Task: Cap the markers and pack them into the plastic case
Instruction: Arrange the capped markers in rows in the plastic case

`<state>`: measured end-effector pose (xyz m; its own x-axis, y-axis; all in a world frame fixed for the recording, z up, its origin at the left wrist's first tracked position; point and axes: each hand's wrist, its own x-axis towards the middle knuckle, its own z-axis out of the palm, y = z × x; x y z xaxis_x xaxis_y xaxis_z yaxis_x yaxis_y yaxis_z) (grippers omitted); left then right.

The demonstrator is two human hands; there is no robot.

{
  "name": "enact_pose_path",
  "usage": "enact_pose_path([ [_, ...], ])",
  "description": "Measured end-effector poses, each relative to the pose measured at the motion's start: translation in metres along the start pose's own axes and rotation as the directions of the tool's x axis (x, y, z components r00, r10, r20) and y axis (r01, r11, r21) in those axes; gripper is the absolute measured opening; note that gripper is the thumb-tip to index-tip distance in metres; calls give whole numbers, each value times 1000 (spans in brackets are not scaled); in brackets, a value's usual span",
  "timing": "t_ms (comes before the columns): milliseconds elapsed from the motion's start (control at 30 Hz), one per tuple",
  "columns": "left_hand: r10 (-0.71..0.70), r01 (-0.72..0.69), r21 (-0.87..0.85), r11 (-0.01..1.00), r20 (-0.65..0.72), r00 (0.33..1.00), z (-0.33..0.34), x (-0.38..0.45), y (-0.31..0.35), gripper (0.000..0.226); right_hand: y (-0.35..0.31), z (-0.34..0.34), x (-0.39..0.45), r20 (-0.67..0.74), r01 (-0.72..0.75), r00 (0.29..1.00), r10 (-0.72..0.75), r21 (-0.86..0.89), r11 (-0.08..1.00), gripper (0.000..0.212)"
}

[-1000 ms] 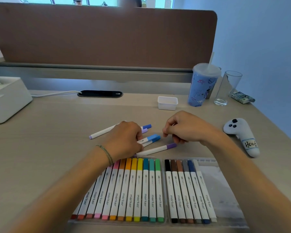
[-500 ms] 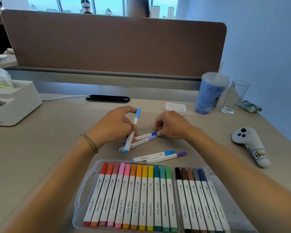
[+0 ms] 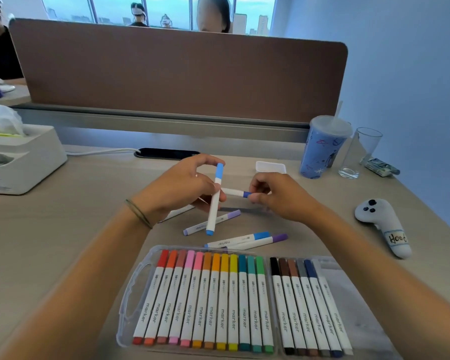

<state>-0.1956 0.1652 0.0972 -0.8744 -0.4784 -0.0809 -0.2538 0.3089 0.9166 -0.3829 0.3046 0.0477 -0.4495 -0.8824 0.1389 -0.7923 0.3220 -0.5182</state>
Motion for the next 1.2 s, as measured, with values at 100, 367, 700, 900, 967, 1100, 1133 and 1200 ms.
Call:
enact_pose_path([
  [100, 4, -4, -4, 1000, 55, 998, 15, -3, 5, 42, -2, -19, -27, -70, -39, 996, 52, 185, 982, 6],
  [367, 75, -75, -2, 997, 109, 991, 65, -21, 23, 32, 20, -66, -108, -293, 7, 929, 224, 621, 783, 9],
  [700, 10, 7, -67, 998, 254, 967, 142, -22, 42, 24, 50, -72, -162, -158, -130, 922, 353, 734, 667, 20],
  [900, -25, 43, -51, 998, 309, 951, 157, -26, 27, 27, 58, -56, -170, -42, -211, 941, 335, 701, 681, 22],
  [967, -30, 34, -7, 999, 303, 953, 155, -26, 21, 26, 58, -52, -170, -17, -234, 945, 327, 663, 711, 19],
  [1100, -35, 26, 34, 999, 310, 950, 154, -24, 13, 25, 56, -45, -168, 6, -261, 950, 311, 557, 788, 11],
  [1133, -40, 30, 36, 999, 316, 948, 154, -23, 12, 25, 55, -44, -167, 13, -272, 949, 316, 545, 793, 9],
  [1200, -55, 42, 45, 998, 324, 944, 154, -22, 9, 24, 55, -42, -167, 14, -287, 944, 330, 529, 799, 5],
])
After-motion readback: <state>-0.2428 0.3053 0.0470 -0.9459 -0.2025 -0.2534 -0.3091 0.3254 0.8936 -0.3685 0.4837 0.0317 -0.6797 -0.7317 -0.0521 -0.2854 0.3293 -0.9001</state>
